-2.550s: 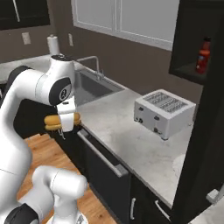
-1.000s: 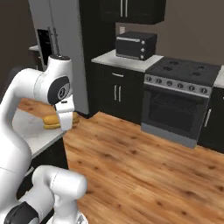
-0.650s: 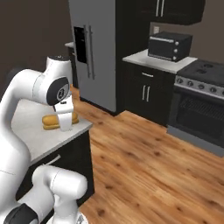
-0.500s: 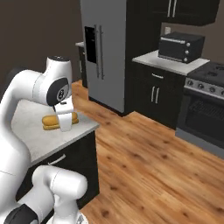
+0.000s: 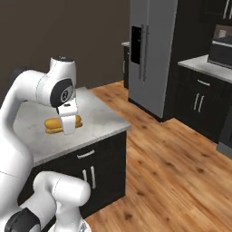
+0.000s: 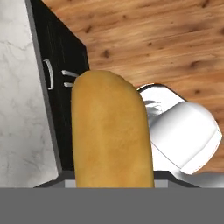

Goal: Move the hot dog bun to the plate on the dining table and place the condiment next to that plate. Then navigate to the fridge and take the sausage and place it on the plate as well.

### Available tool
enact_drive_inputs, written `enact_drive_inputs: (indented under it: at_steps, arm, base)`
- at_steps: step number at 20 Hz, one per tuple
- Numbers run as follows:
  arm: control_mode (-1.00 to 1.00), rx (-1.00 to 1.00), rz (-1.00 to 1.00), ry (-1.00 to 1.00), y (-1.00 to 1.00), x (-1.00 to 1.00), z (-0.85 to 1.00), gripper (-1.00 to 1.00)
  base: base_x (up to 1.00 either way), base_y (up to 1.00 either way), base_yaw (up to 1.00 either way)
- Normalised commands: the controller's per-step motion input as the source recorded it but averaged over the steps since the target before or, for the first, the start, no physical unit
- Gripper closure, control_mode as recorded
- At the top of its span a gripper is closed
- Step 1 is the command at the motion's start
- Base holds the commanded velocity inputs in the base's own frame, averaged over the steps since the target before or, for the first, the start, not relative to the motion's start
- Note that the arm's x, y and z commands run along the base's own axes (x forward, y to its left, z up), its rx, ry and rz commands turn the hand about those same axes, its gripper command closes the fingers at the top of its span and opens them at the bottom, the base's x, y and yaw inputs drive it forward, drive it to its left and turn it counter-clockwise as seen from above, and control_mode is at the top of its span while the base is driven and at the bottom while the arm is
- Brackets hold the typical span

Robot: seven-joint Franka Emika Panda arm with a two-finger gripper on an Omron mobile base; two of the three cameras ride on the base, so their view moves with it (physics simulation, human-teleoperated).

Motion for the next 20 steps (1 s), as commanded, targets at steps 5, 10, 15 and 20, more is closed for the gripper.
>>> enact_drive_inputs:
  at_steps: [5,10,15,20]
  arm:
    - [1.00,0.00,0.00,0.00,0.00,0.00,0.00,1.00]
    - [1.00,0.00,0.00,0.00,0.00,0.00,0.00,1.00]
    - [1.00,0.00,0.00,0.00,0.00,0.00,0.00,1.00]
    - [1.00,0.00,0.00,0.00,0.00,0.00,0.00,1.00]
  base:
    - [-0.94,0.11,0.40]
    - [-0.41,0.16,0.43]
    - [0.32,0.16,0.54]
    - [0.28,0.09,0.51]
